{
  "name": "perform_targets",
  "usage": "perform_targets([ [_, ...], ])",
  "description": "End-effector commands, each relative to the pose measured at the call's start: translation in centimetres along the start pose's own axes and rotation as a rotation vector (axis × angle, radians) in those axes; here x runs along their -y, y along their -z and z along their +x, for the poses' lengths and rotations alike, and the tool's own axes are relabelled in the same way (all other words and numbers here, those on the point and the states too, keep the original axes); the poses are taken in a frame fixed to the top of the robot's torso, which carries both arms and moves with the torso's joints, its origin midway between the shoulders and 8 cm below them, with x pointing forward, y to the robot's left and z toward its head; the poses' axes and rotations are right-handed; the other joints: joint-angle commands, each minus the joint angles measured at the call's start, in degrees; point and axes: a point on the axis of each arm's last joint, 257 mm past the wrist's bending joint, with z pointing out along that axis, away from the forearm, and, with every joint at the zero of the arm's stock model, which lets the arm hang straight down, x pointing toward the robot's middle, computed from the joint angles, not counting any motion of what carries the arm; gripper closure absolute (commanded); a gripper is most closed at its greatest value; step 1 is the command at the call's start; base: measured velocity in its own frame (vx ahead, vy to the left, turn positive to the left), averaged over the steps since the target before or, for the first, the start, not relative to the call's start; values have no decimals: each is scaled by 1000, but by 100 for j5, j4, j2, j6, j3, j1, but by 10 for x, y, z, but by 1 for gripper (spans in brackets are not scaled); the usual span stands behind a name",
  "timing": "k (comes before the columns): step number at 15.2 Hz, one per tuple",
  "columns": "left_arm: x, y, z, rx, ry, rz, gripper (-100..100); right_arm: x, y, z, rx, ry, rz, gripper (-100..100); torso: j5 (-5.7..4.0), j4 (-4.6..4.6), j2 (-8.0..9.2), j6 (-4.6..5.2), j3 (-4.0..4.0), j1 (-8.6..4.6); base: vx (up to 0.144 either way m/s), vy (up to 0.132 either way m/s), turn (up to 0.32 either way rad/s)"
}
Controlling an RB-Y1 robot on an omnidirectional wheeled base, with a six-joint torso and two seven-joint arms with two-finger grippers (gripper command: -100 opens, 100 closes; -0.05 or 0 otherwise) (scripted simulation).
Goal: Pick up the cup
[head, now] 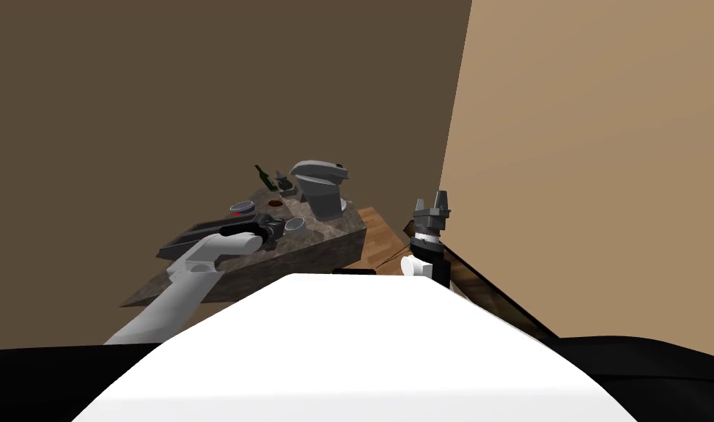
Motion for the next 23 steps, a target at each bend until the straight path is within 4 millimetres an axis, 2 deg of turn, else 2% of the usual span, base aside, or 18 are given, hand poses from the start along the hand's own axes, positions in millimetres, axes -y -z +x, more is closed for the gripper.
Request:
perform_targets([
  [1, -12, 0, -2, -3, 3, -50, -100, 0, 0, 0, 0, 0, 0, 0, 0, 0, 0, 0, 0, 0, 5, -12, -58],
  [12, -47, 13, -29, -27, 39, -258, -100, 0, 0, 0, 0, 0, 0, 0, 1, 0, 0, -2, 0, 2, 5, -12, -82],
  [23, -77, 33, -40, -58, 67, -432, -100, 0, 0, 0, 0, 0, 0, 0, 1, 1, 5, -2, 3, 4, 2, -8, -72],
])
